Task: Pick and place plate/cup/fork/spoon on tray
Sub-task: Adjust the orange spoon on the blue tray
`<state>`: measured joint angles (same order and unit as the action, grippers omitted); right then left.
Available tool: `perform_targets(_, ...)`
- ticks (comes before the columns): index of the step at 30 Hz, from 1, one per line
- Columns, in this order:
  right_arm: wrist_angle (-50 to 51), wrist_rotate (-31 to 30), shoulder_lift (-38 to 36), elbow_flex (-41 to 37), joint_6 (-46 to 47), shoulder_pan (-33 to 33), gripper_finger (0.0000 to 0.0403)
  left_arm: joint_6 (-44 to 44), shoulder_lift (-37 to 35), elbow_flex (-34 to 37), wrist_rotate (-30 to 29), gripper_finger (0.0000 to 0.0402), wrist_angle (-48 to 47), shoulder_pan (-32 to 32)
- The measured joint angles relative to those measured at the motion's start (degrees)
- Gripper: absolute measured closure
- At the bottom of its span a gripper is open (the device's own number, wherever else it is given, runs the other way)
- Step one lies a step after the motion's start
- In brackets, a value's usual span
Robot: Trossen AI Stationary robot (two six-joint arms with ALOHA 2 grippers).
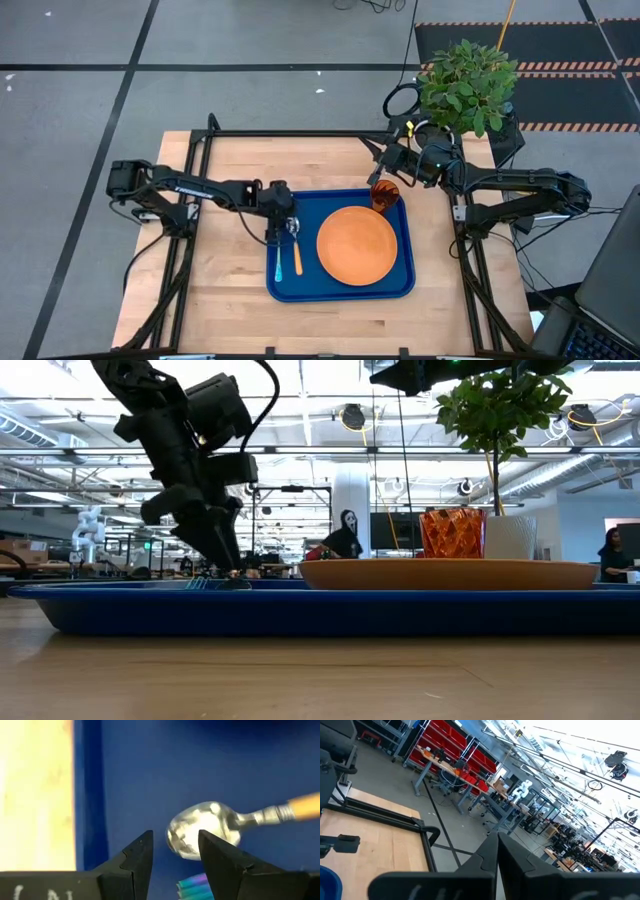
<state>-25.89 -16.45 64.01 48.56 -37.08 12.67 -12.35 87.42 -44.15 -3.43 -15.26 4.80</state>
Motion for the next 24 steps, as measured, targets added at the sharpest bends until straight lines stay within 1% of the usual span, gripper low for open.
perform_targets(2, 0.0, 0.0, 0.0, 0.0, 0.0, 0.0, 0.0401, 0.0, 1.1, -0.2, -0.1, 0.0241, 1.6, 0.2)
perform_targets(4, -0.1, 0.0, 0.0, 0.0, 0.0, 0.0, 0.0401, -0.6, 1.5, 0.1, -0.3, 0.0241, 0.3, 0.4)
perform_targets(6, -0.2, 0.0, 0.0, 0.0, 0.0, 0.0, 0.0401, -1.5, 2.6, -0.2, -1.3, 0.0241, 3.2, 0.4)
perform_targets(9, -0.4, 0.0, 0.0, 0.0, 0.0, 0.0, 0.0401, -2.4, 2.8, 0.1, -2.6, 0.0241, 2.7, 0.5)
perform_targets(11, -0.4, 0.0, 0.0, 0.0, 0.0, 0.0, 0.0401, -3.0, 3.9, -0.2, -2.6, 0.0241, 5.1, 0.5)
perform_targets(24, -0.4, 0.0, 0.0, 0.0, 0.0, 0.0, 0.0401, -3.2, 3.8, -0.1, -2.6, 0.0241, 4.8, 0.5)
